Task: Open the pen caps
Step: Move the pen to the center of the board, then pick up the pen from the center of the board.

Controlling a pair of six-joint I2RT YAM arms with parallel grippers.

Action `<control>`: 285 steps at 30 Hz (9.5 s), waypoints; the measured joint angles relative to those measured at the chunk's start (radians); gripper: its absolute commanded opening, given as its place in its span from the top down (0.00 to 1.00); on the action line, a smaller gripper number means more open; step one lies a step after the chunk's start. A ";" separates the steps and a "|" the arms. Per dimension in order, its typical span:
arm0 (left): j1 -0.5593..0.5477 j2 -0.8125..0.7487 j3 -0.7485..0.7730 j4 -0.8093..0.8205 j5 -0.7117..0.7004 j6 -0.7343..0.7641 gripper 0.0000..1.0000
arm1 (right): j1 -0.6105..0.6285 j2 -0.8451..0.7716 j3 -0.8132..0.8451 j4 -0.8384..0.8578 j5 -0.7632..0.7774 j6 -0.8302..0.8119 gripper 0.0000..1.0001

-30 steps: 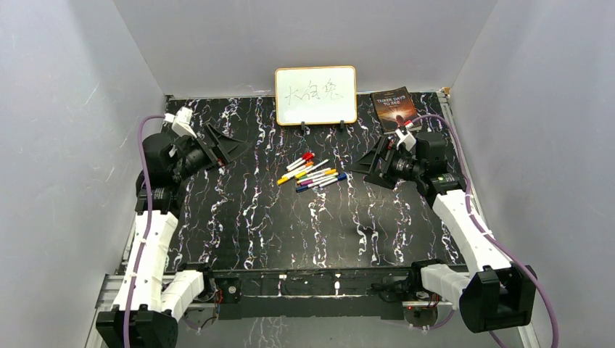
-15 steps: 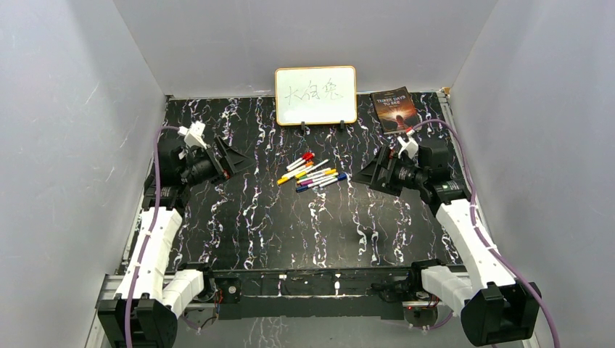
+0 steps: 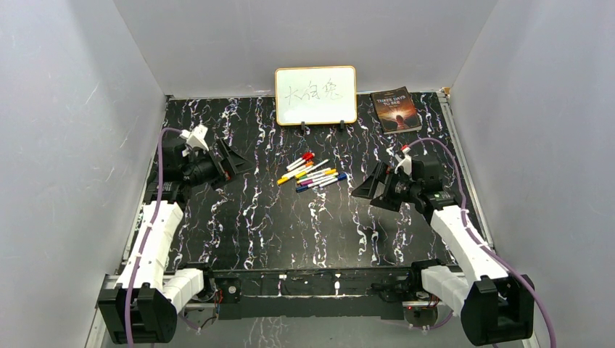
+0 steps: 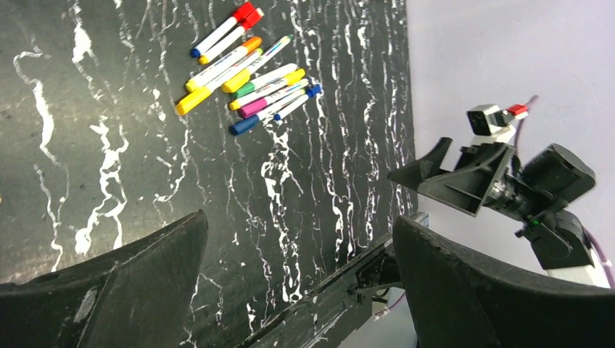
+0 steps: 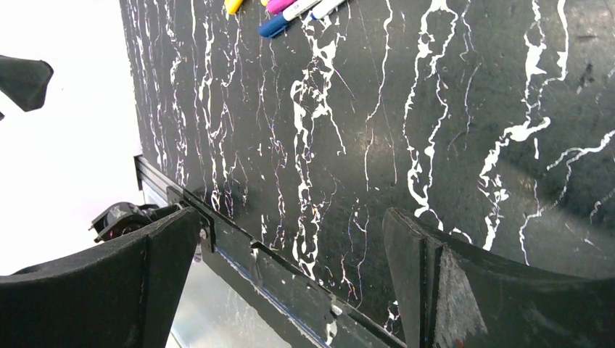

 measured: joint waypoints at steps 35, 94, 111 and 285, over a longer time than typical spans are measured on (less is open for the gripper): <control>-0.204 0.166 -0.256 0.321 0.028 -0.191 0.02 | 0.008 0.043 -0.127 0.169 -0.077 0.072 0.02; -0.309 -0.093 -0.288 0.046 -0.148 -0.116 0.02 | 0.397 0.880 0.609 -0.074 0.717 0.020 0.66; -0.309 -0.175 -0.220 -0.133 -0.197 -0.098 0.02 | 0.398 0.943 0.661 -0.081 0.717 -0.036 0.50; -0.514 0.037 -0.355 0.484 -0.347 -0.539 1.00 | 0.873 0.507 0.466 0.051 0.430 0.049 1.00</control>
